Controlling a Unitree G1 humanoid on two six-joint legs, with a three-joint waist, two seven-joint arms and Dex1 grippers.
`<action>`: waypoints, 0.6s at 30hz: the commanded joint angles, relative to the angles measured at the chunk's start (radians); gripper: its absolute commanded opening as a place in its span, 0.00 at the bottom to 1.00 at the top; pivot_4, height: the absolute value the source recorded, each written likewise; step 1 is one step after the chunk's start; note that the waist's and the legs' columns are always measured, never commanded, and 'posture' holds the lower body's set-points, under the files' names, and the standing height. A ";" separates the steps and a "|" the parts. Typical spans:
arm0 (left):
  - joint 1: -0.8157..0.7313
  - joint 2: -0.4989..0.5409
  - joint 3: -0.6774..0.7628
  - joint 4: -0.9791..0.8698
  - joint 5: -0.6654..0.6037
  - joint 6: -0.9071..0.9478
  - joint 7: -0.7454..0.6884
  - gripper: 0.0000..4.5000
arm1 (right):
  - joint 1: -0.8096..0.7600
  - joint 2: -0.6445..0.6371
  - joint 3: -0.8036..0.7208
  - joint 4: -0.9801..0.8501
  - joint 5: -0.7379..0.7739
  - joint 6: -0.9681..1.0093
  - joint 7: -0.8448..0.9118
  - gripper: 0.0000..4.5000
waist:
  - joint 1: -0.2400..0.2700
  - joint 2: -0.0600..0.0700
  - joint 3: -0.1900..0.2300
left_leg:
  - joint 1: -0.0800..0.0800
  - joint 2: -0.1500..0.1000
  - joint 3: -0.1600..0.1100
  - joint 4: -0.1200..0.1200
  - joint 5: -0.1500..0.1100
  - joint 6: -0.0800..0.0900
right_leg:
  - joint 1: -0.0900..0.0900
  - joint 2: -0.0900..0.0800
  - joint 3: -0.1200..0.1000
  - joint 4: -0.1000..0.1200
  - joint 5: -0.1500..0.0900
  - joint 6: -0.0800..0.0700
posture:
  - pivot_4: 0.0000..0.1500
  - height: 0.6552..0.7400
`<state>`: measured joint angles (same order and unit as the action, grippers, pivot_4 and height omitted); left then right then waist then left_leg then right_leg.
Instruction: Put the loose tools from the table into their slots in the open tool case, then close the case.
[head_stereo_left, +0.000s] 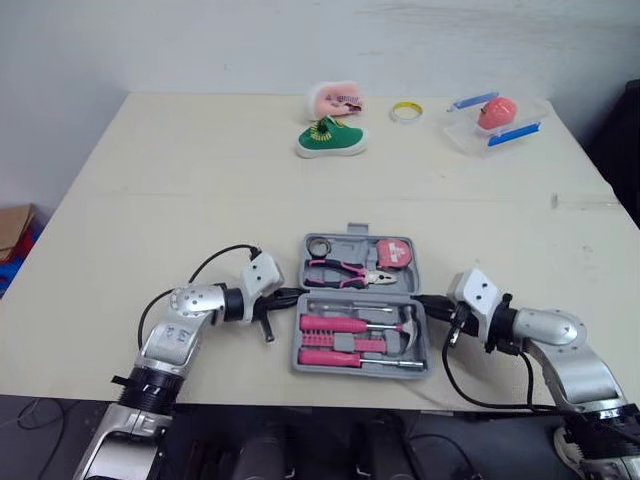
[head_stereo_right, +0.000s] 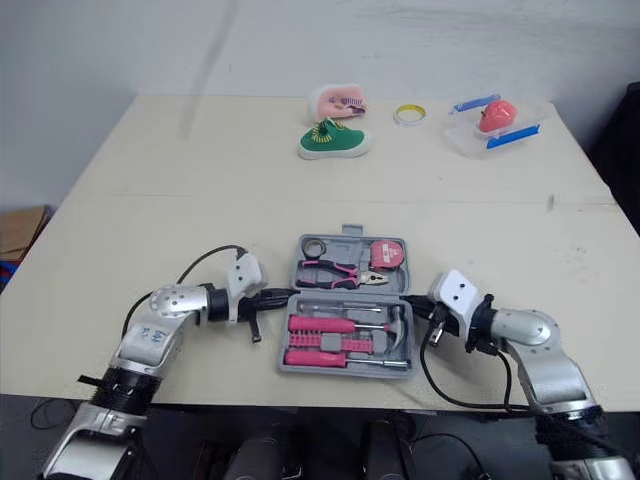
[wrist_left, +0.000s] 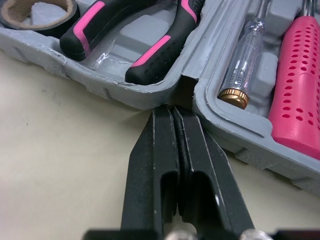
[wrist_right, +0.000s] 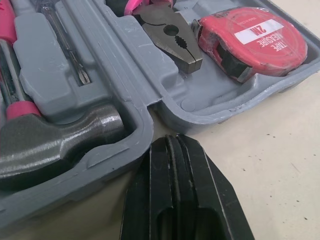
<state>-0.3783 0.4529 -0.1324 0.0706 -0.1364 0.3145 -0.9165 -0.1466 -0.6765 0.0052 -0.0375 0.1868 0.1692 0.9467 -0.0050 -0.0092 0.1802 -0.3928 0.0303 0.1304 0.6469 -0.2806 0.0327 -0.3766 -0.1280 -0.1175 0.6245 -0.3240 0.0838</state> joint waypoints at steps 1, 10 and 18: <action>0.028 -0.010 -0.004 -0.084 -0.034 0.021 0.007 0.00 | 0.027 0.013 0.038 -0.062 0.018 0.002 0.022 0.01 | 0.001 0.000 0.000 | 0.000 0.000 0.000 0.000 0.000 0.000 | 0.000 0.000 0.000 0.000 0.000 0.000 | 1.00 1.00; 0.077 0.037 0.068 -0.059 -0.019 0.016 0.072 0.00 | 0.072 -0.036 -0.073 0.000 0.033 -0.024 0.015 0.01 | 0.004 0.000 0.000 | 0.001 0.000 0.000 -0.001 -0.001 0.001 | 0.000 0.000 0.000 -0.001 0.000 0.000 | 1.00 1.00; 0.104 0.155 0.252 -0.080 -0.124 0.009 0.050 0.59 | 0.219 -0.125 -0.314 -0.055 0.184 0.006 0.064 0.67 | 0.006 0.001 0.001 | 0.000 0.000 0.000 -0.001 -0.004 0.004 | 0.000 -0.001 0.000 -0.001 0.000 0.000 | 1.00 1.00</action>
<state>-0.2659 0.5965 0.0727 0.0201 -0.2253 0.3429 -0.8555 0.0688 -0.7882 -0.2373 -0.0516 0.3286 0.1756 1.0164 0.0009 -0.0085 0.1809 -0.3924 0.0299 0.1300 0.6458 -0.2864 0.0339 -0.3764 -0.1295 -0.1174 0.6232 -0.3242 0.0834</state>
